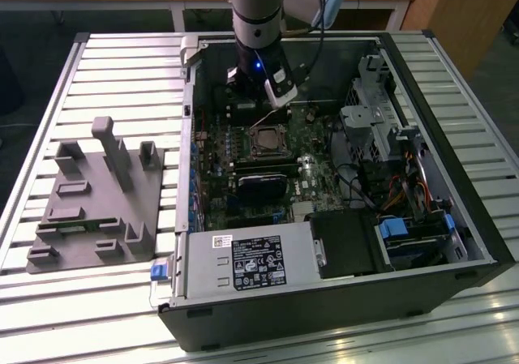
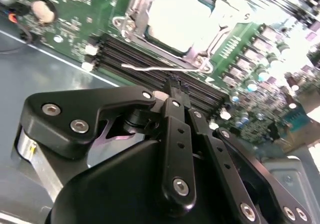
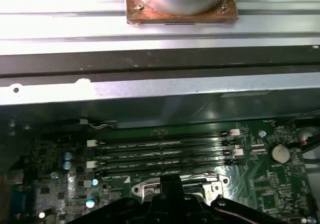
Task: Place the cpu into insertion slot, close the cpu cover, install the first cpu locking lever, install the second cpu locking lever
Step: 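Install the first cpu locking lever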
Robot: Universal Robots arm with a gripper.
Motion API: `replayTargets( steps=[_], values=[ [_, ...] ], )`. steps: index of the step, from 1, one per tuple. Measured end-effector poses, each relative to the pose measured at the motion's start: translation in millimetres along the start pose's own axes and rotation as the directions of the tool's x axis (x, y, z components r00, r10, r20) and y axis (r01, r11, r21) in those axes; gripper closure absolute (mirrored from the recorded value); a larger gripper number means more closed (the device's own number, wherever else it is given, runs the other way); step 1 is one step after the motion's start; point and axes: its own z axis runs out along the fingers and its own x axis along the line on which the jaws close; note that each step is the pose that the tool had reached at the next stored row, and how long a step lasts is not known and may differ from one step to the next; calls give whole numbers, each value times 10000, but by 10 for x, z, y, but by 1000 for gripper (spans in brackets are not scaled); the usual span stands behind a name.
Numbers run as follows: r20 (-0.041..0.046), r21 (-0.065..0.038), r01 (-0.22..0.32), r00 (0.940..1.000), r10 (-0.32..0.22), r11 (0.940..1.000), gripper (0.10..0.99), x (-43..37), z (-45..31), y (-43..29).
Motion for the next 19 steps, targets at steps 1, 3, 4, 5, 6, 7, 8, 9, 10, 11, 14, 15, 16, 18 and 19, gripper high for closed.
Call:
replayTargets(
  steps=[1,3,4,5,6,7,8,9,10,11,14,15,16,18,19],
  values=[
    [99,0,19,9999,-19,10000,980,0,4,-1],
    [248,0,38,9997,-38,10000,980,1,14,-3],
    [312,0,38,9995,-38,10000,980,2,19,-5],
    [370,0,35,9993,-35,10000,980,2,24,-7],
    [431,1,32,9991,-32,10000,980,2,30,-9],
    [492,6,28,9988,-29,10000,980,3,36,-11],
    [555,12,25,9985,-25,10000,980,3,42,-12],
    [619,19,18,9981,-20,10000,980,4,48,-14],
    [673,23,10,9977,-12,10000,980,4,54,-15],
    [714,23,-2,9974,0,10000,980,4,62,-17],
    [775,32,-107,9969,104,9999,980,-6,83,-20],
    [788,37,-157,9968,154,9999,980,-9,88,-16],
    [796,38,-185,9967,182,9998,980,-8,97,-2],
    [804,40,-209,9966,205,9998,980,-3,117,41],
    [805,41,-215,9965,211,9998,980,0,127,63]
  ],
)
